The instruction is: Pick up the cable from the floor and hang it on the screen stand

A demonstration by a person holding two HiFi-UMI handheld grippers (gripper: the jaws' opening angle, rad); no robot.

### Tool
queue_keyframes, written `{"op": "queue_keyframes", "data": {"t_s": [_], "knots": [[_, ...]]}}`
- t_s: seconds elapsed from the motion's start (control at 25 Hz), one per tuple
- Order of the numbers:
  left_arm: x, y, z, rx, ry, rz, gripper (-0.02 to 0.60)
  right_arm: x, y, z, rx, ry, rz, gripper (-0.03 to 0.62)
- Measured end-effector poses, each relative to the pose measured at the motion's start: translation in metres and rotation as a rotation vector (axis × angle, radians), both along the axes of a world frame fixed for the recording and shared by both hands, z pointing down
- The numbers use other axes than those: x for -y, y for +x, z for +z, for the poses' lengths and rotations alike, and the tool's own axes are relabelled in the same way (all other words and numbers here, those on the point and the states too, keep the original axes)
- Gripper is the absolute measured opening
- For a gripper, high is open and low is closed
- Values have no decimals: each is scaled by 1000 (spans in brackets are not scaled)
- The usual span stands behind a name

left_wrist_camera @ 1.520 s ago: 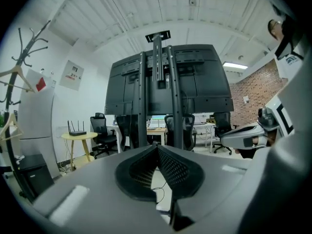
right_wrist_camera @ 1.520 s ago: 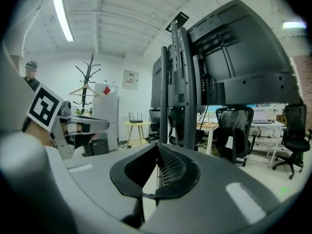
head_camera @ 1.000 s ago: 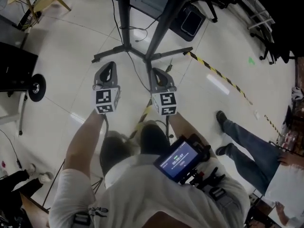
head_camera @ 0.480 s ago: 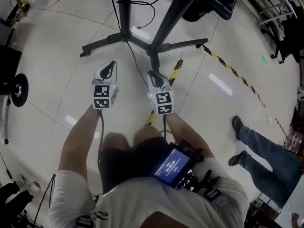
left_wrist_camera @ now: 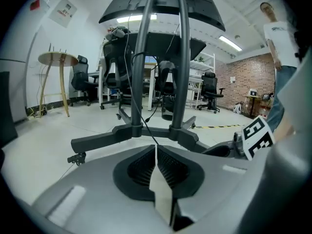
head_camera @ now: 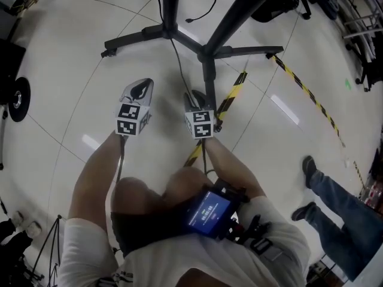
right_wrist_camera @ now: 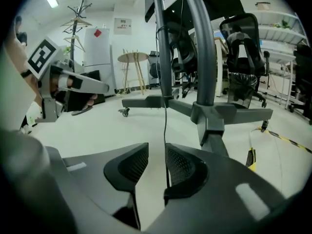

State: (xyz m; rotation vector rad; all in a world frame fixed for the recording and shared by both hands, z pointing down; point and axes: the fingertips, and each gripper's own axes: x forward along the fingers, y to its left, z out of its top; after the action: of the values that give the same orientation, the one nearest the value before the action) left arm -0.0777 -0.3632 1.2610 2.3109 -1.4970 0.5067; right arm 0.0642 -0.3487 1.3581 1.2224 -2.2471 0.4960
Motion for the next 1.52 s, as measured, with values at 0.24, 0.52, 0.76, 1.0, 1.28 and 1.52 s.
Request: {"op": "queue_keyframes", "data": {"t_s": [0.24,0.52,0.76,1.0,1.28,1.52], "knots": [[-12,-11,14,-6,-29,15,3,11,3,48,-78,-79,43,161],[-20,-27,14,-17,-23,-13,3,19,2,75,-188,-108,45,156],[-24,-34,18,-21,-38,-27,3,17,6,94,-279,-167,45,29],[-20,-40,11,4,-7,-33,3,-6,-8,77,-211,-199,0,25],[-17,-35,5,19,35,-7,3,-47,-32,42,-120,-191,-67,22],[-13,-22,-10,1,77,20,3,-66,-29,-26,-39,-96,-79,21]]}}
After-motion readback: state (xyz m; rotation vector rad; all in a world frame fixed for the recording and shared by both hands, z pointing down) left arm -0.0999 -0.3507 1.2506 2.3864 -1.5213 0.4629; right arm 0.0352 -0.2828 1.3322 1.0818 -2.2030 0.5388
